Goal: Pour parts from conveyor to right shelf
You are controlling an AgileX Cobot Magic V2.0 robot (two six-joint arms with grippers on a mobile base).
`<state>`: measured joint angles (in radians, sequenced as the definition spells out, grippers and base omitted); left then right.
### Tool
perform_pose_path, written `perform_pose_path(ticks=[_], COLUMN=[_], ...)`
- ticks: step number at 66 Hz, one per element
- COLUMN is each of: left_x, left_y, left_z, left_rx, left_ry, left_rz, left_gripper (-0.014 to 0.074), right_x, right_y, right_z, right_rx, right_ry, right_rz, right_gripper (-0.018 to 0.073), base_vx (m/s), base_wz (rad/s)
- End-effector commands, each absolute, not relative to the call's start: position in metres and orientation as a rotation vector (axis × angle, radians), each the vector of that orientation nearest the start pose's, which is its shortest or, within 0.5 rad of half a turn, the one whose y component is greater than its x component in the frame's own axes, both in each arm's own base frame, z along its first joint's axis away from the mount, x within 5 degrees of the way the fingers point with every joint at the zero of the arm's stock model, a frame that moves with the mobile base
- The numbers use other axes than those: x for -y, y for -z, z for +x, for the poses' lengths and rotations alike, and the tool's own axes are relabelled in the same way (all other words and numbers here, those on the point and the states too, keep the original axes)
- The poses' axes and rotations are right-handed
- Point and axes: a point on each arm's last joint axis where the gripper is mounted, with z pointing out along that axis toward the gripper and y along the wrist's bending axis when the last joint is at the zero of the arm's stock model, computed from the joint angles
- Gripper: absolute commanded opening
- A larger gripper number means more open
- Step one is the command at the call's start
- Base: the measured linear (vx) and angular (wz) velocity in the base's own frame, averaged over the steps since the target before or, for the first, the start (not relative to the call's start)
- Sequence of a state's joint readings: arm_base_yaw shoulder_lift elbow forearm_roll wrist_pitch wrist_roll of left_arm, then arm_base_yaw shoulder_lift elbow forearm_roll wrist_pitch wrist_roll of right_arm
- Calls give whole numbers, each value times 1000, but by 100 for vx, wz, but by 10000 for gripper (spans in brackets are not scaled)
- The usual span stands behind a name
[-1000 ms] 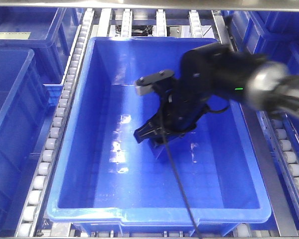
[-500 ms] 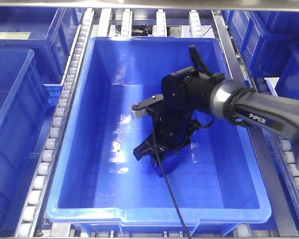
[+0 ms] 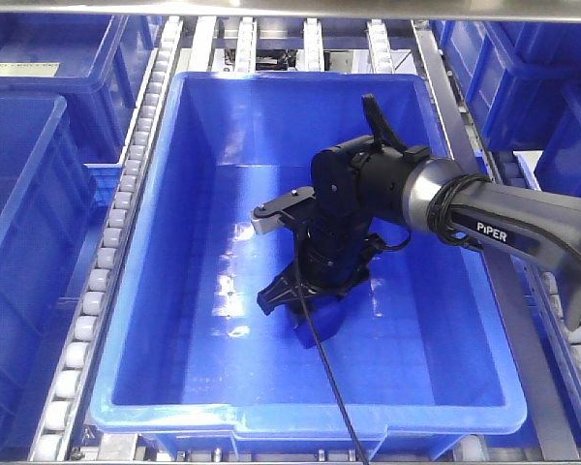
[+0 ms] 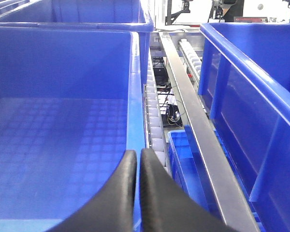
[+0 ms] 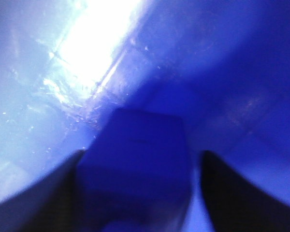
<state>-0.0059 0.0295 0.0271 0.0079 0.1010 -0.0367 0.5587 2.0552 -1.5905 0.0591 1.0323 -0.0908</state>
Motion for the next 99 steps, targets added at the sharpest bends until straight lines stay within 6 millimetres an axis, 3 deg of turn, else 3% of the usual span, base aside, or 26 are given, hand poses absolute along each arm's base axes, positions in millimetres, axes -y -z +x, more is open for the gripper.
perform_pose_path(ticks=[1,11,29,40,54,59,68,87,99], left_x=[0,0,0,0,0,0,0,0,0], left_y=[-206,-206,-206,-206,-206,-206,-206,-206,-206], left_z=[61,61,61,61,61,61,61,61,61], left_rx=[-1559,-1559,-1559,-1559,-1559,-1559,-1559,-1559,-1559], left_ry=[37,37,37,37,37,37,37,37,37], left_rz=[-34,-34,-34,-34,-34,-34,-34,-34,-34], left_gripper=[-6,-6,-6,-6,-6,-6,-6,-6,-6], right_x=[-227,-229,-230,-221,-194,-182,-161,-124,-116], right_y=[-226,-236,-292,-307,-302,-306,-315,-334,-344], right_z=[357,357,356,346,306,289,256,196,182], right_rx=[-2738,-2681,-2395,-2239,-2063,-2018,-1952,-1828,-1797], right_ry=[-165,-213,-308,-336,-352,-350,-333,-366,-375], right_rz=[-896,-863,-754,-690,-610,-602,-625,-583,-578], right_gripper=[637,634,565,543,417,302,-11,-9,-9], base_vx=[0,0,0,0,0,0,0,0,0], base_wz=[0,0,0,0,0,0,0,0,0])
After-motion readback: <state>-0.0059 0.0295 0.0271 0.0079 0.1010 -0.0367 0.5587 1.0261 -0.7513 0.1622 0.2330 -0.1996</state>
